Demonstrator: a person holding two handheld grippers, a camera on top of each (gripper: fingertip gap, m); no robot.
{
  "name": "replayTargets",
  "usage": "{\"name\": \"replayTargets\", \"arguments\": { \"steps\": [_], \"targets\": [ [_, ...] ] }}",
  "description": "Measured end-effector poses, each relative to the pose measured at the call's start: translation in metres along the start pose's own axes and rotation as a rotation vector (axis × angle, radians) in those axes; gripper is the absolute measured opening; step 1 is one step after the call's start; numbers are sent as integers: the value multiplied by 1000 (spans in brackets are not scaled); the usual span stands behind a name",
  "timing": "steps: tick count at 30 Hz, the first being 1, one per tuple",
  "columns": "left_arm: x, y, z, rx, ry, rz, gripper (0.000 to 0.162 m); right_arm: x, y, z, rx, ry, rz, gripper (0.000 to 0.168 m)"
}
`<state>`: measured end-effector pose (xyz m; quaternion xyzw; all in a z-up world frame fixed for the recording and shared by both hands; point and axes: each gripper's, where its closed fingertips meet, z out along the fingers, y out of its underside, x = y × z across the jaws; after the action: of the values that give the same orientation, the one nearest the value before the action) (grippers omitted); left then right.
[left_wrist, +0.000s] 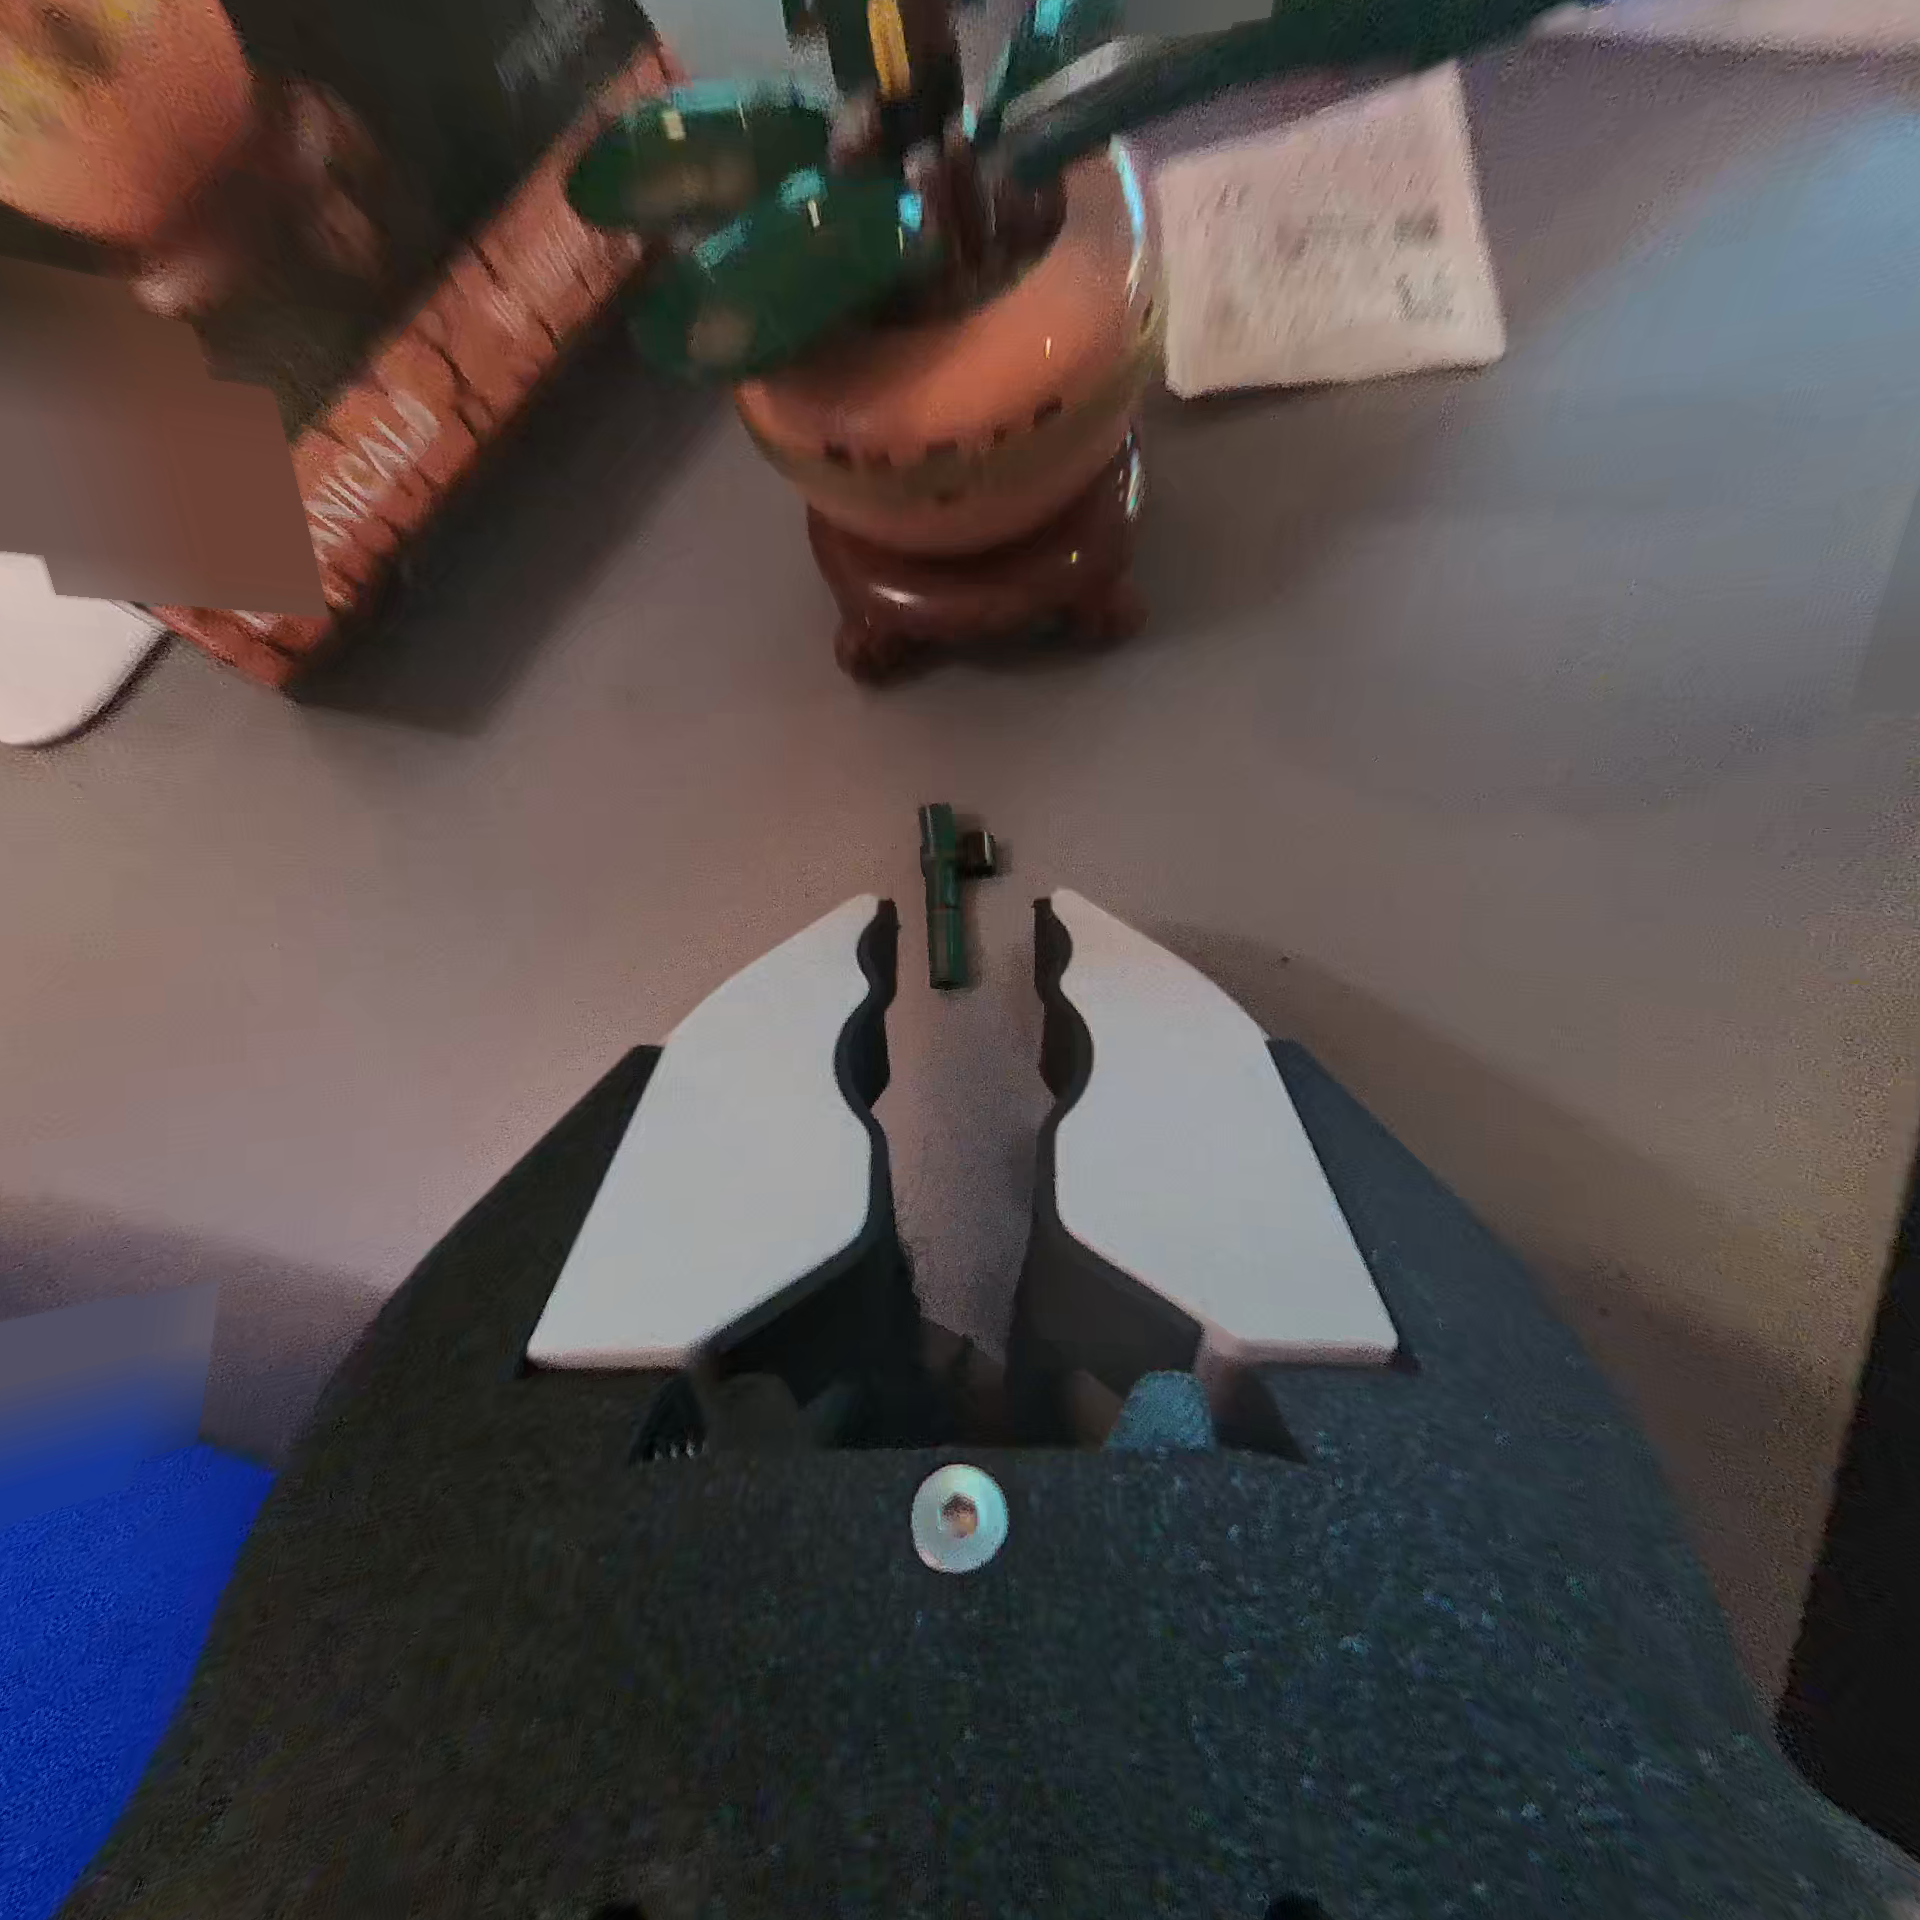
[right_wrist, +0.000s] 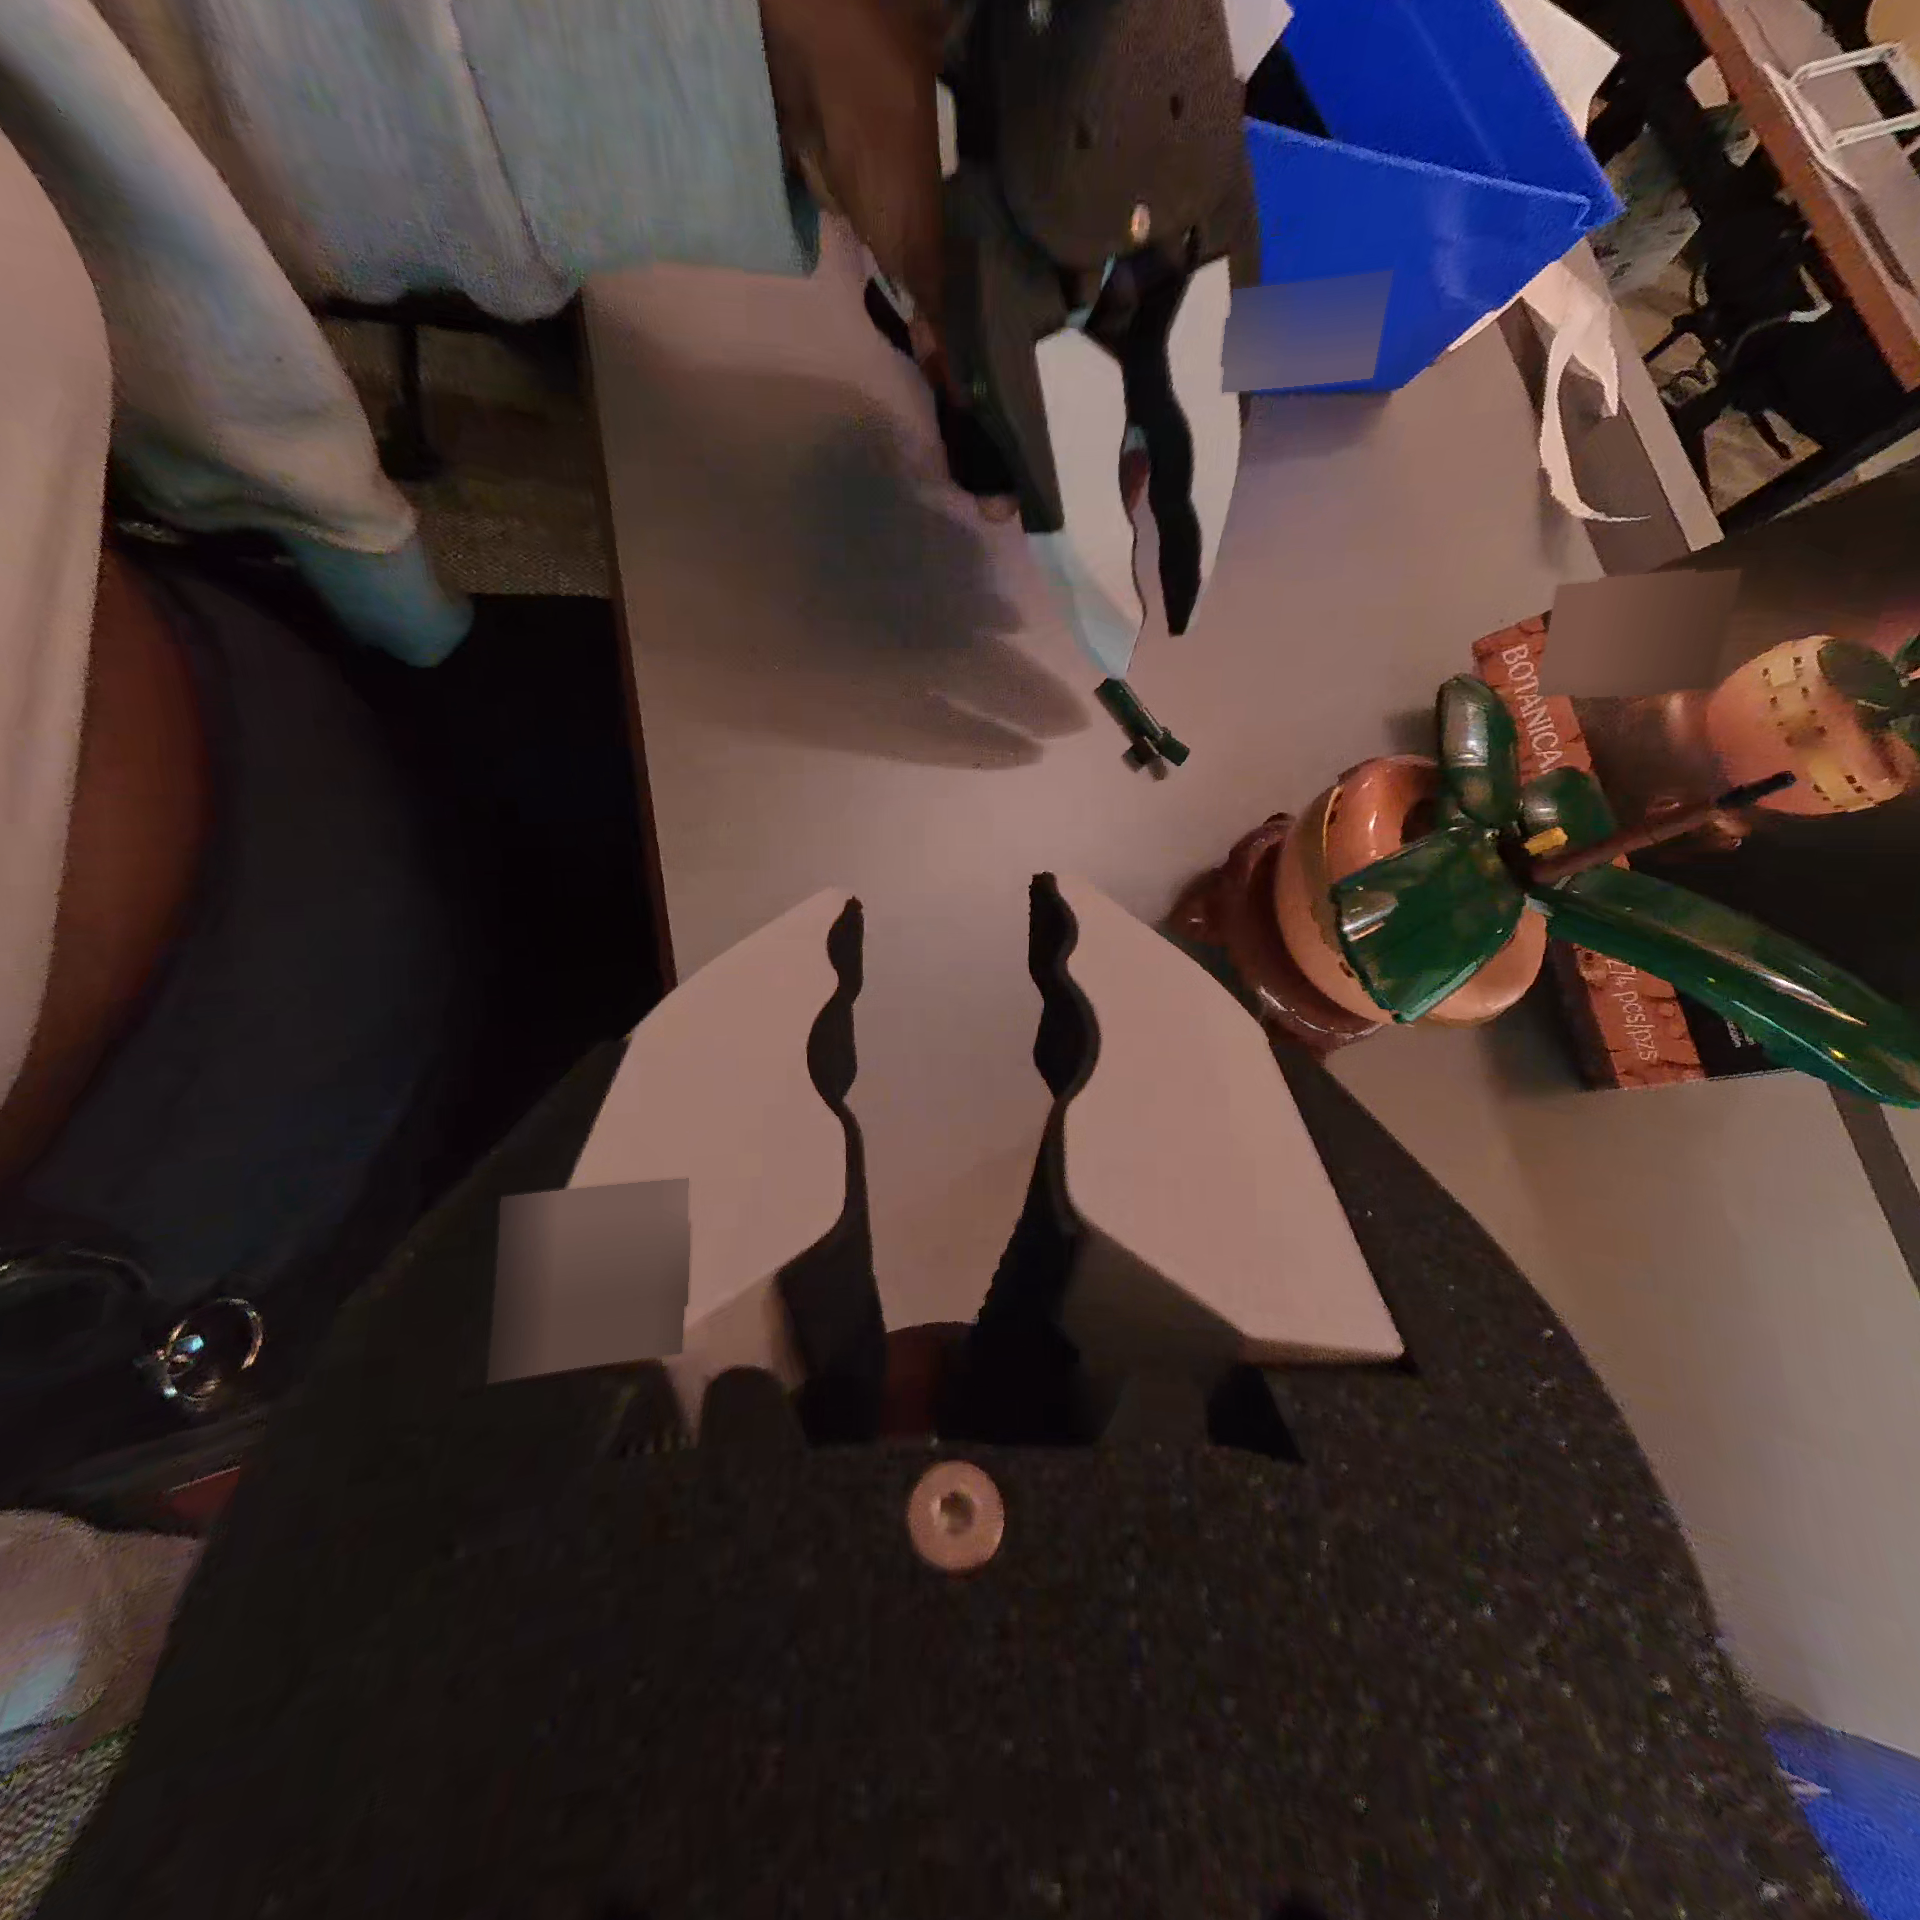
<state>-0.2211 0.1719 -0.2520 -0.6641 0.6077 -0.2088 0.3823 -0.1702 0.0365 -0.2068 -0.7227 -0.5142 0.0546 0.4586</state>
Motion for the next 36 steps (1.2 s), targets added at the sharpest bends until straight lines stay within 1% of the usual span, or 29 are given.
{"name": "replayTargets", "arguments": {
  "steps": [2,5,6,7,9,11,14,16,17,18,21,22,24,25,27,29,30,31,33,36],
  "targets": [
    [1,8,12,-44,16,-19,25,3,-2,-6,28,15,24,31],
    [-3,18,19,-91,14,-45,23,4,-1,-17,56,36,24,31],
    [-5,19,21,-89,13,-52,19,4,-1,-19,61,42,20,31],
    [-4,19,24,-75,34,-65,9,3,0,-21,64,45,17,31],
    [-3,20,25,-78,62,-89,7,2,1,-20,73,43,18,31],
    [-3,19,19,-50,43,-35,6,2,0,-18,98,44,42,31],
    [15,-8,-13,142,60,100,6,19,-6,-11,182,132,124,31],
    [36,-31,-41,288,58,263,6,32,-19,-5,292,179,222,31],
    [46,-43,-54,354,33,352,6,34,-27,0,353,163,304,30],
    [55,-51,-64,397,2,436,6,32,-35,6,414,111,399,30],
    [69,-65,-79,446,-146,642,6,29,-55,16,583,-37,672,29],
    [69,-66,-80,443,-213,704,6,28,-57,18,611,-68,732,28],
    [72,-66,-79,419,-304,822,6,27,-56,23,604,-82,796,29],
    [74,-67,-78,418,-332,857,6,25,-56,25,598,-83,791,29],
    [78,-66,-75,409,-338,899,6,25,-59,25,601,-75,789,29],
    [81,-67,-74,421,-350,925,6,25,-56,29,561,-55,782,20],
    [81,-67,-73,413,-349,927,6,24,-56,30,562,-60,769,11],
    [80,-66,-72,404,-355,932,6,23,-57,30,563,-59,767,8],
    [80,-65,-72,404,-357,938,6,23,-56,29,555,-32,724,8],
    [82,-69,-74,446,-306,874,6,22,-58,23,560,-8,644,8]
  ]
}}
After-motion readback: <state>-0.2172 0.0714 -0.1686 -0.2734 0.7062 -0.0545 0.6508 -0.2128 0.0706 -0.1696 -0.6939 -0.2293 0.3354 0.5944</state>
